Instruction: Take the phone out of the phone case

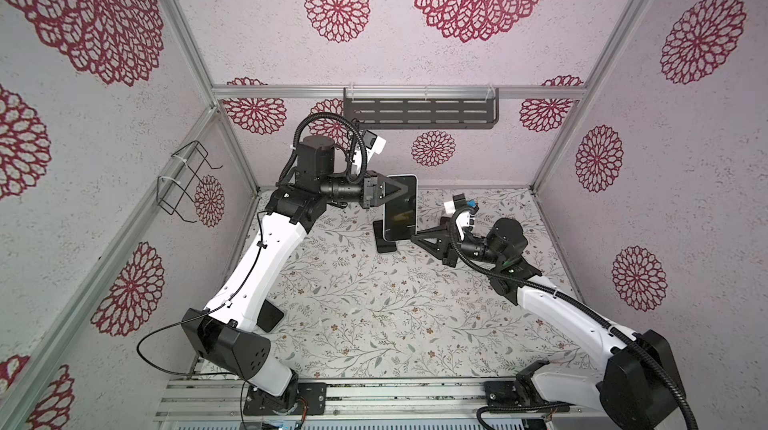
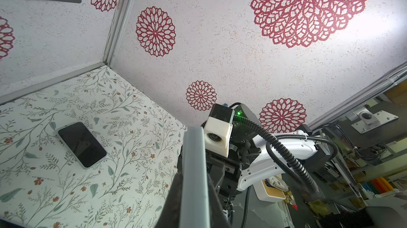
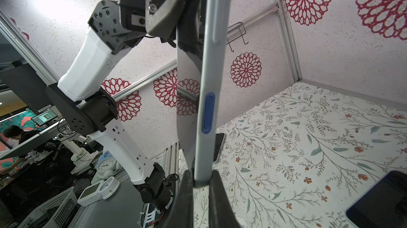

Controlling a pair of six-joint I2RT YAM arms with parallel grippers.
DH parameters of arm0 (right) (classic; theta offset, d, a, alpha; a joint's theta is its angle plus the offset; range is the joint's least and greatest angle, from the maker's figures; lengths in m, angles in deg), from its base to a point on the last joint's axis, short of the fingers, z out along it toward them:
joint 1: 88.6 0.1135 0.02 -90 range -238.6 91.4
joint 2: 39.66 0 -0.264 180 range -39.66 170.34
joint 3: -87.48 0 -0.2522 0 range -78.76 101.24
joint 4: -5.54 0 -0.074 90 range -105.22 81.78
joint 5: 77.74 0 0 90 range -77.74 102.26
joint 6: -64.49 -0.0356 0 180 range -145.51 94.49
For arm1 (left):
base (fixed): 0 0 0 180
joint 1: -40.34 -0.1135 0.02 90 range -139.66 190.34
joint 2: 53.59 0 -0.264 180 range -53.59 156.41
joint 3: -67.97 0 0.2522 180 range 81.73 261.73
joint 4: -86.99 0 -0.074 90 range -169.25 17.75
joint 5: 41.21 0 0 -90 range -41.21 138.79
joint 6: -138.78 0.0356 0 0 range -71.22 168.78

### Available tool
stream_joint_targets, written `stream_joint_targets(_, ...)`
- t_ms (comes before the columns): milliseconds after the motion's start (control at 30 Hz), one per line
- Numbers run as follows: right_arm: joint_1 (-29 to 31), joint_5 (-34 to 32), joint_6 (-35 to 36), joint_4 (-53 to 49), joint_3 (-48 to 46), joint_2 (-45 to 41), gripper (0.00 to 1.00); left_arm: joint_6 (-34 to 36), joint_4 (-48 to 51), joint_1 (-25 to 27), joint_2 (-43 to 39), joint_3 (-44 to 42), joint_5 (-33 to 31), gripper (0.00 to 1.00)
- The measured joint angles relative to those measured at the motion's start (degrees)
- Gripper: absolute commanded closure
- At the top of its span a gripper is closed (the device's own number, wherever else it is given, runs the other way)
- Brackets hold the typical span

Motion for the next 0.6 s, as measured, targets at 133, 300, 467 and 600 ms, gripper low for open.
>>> stream_joint_targets(133,0.00,0.26,-0.09,0.92,-0.20,0.07,1.00,-0.50,-1.46,0.00,-0.07,-0.63,0.68,1.00)
stream_joint_targets(300,-0.02,0.68,1.22,1.86,-0.20,0.42,1.00,-2.97,-4.22,0.00,-0.50,-2.03,1.09,1.00)
stream_joint_targets(467,-0.24,0.72,7.98,1.81,-0.13,0.42,1.00,-7.30,-9.09,0.17,-0.76,-4.00,2.25,1.00)
stream_joint_targets(600,-0.39,0.68,16.63,1.11,0.52,0.59,1.00,-9.51,-12.26,0.66,-0.76,-4.66,2.34,1.00)
